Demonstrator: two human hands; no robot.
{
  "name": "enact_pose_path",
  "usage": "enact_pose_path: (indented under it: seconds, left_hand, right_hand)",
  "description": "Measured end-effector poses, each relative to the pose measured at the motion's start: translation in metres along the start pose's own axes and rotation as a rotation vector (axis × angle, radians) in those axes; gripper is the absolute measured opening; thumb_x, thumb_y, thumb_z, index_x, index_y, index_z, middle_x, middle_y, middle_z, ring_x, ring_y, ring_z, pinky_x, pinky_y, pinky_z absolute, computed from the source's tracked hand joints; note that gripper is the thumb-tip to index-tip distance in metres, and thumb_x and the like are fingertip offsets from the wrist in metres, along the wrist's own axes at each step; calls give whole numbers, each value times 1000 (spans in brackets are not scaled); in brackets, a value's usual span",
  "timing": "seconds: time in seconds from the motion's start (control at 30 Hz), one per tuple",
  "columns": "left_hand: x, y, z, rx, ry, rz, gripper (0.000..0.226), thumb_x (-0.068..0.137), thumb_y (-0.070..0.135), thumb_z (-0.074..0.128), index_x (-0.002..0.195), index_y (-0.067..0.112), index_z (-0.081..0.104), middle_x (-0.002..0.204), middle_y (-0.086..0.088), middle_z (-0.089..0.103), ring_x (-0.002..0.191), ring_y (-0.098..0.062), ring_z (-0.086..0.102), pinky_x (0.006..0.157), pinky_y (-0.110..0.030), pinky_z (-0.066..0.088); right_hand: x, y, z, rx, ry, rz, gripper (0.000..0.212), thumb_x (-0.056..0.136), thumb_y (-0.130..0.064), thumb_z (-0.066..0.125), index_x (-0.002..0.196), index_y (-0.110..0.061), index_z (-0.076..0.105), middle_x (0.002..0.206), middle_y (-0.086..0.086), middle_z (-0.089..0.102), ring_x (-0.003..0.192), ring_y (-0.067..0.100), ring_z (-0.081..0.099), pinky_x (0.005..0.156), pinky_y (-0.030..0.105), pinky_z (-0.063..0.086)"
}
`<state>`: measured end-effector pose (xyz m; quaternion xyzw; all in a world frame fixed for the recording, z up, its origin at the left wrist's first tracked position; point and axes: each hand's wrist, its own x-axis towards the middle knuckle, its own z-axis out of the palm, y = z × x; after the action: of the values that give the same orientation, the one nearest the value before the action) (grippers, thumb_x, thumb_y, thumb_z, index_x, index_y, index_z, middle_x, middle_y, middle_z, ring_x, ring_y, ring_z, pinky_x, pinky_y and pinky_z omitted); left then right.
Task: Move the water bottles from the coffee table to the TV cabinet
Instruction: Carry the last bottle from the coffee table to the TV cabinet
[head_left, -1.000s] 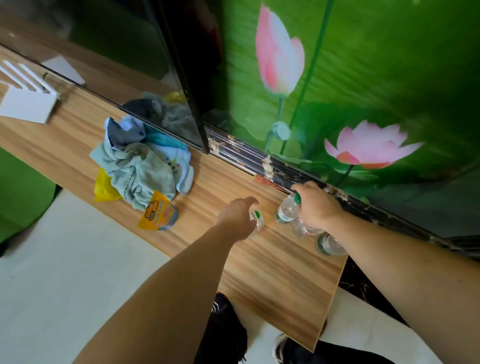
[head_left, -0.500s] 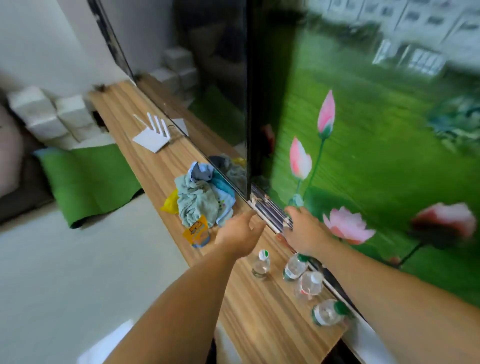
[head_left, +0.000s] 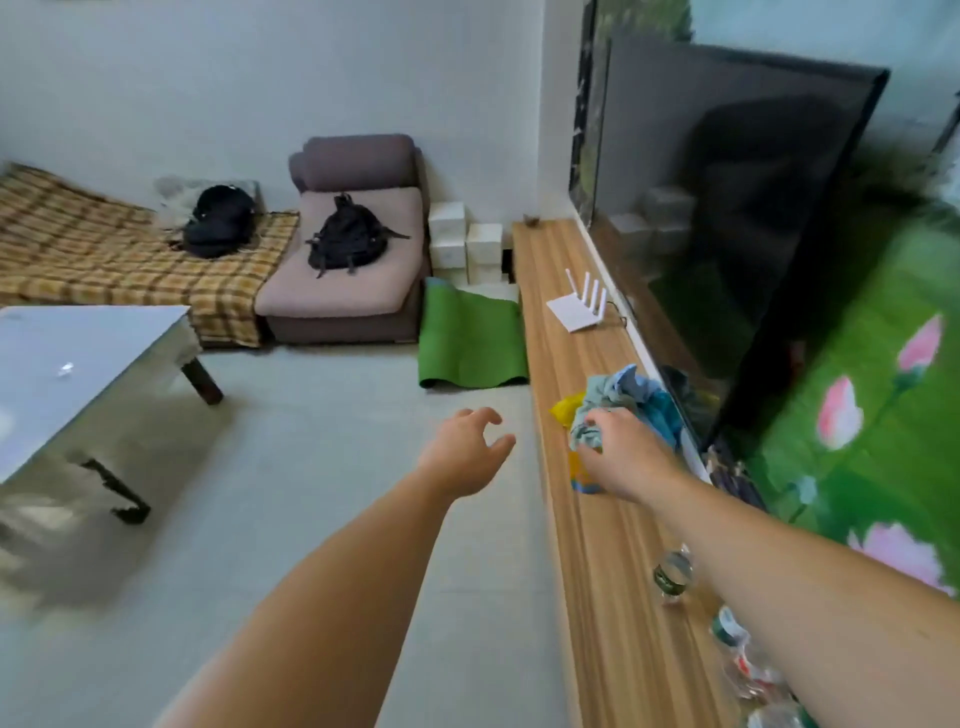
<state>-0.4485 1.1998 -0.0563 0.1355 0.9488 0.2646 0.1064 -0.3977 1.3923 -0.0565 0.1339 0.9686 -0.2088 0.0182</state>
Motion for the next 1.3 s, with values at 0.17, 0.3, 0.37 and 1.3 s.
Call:
enact_pose_path:
  seconds: [0.17, 0.3, 0.37, 1.3]
  left_hand:
    - [-92, -104, -78, 34, 166, -200, 44, 94, 44, 51, 133, 23, 51, 138, -3, 49, 119, -25, 54, 97, -35, 45]
    - [-190, -187, -129, 60, 270, -360, 45, 94, 43, 52, 134, 24, 50, 136, -4, 51, 120, -24, 54, 99, -35, 43]
    - [-241, -223, -149, 60, 319, -421, 45, 93, 41, 53, 134, 25, 50, 136, -4, 51, 121, -24, 52, 99, -35, 43]
    - [-468, -443, -283, -2, 573, -668, 43, 87, 35, 55, 130, 30, 52, 132, 3, 50, 114, -19, 53, 85, -40, 57]
  right_hand:
    - [-26, -122, 30, -16, -83, -232, 45, 86, -32, 53, 129, -17, 53, 130, 12, 55, 117, 32, 54, 96, 37, 46]
    - [-82, -224, 66, -43, -141, -399, 45, 89, -35, 51, 132, -19, 51, 133, 8, 52, 120, 28, 53, 96, 36, 44]
    - [-116, -269, 84, -52, -161, -487, 45, 89, -35, 52, 131, -19, 51, 134, 8, 52, 121, 27, 52, 98, 36, 43]
    - [-251, -571, 191, -127, -258, -852, 45, 88, -41, 53, 130, -24, 49, 130, 6, 51, 116, 26, 54, 93, 40, 49]
